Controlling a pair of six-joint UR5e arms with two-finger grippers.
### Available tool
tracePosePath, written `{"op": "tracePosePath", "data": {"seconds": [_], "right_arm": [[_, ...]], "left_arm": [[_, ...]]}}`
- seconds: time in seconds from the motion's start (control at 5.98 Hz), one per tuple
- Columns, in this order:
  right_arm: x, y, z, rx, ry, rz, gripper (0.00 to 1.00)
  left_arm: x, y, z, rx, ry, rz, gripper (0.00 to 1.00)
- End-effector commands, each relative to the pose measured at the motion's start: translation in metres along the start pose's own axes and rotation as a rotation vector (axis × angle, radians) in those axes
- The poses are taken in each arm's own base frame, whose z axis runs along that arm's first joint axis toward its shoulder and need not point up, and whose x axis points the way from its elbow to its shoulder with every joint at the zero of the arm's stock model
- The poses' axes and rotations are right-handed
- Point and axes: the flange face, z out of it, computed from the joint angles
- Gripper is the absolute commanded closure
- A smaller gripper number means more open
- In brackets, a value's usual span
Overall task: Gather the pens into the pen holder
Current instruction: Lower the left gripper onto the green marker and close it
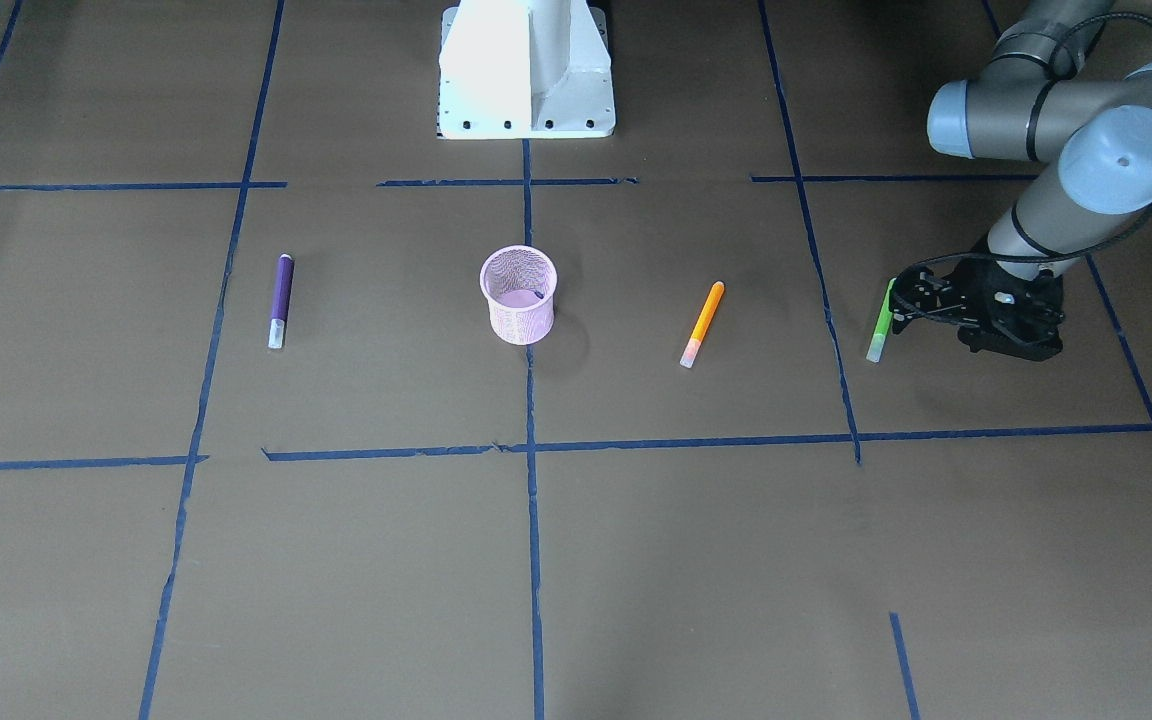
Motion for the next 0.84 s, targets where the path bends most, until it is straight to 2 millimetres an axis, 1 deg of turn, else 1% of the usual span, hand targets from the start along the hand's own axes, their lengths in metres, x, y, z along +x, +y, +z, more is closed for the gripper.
{"op": "tracePosePath", "data": {"seconds": [0.0, 0.17, 0.33, 0.5, 0.67], "right_arm": [[-0.001, -0.001, 0.0, 0.0, 0.001, -0.001, 0.0], [0.0, -0.001, 0.0, -0.001, 0.001, 0.0, 0.0], [0.0, -0.001, 0.001, -0.002, 0.001, -0.001, 0.0], [0.0, -0.001, 0.001, -0.003, 0.001, 0.0, 0.0], [0.0, -0.001, 0.001, -0.002, 0.001, 0.0, 0.0]], "left_arm": [[0.023, 0.01, 0.023, -0.006, -0.035, 0.001, 0.01], [0.025, 0.012, 0.027, -0.003, -0.026, 0.009, 0.02], [0.024, 0.012, 0.037, -0.019, -0.031, 0.009, 0.02], [0.027, 0.016, 0.045, -0.011, -0.013, 0.029, 0.02], [0.022, 0.016, 0.054, 0.018, 0.013, 0.035, 0.02]]}}
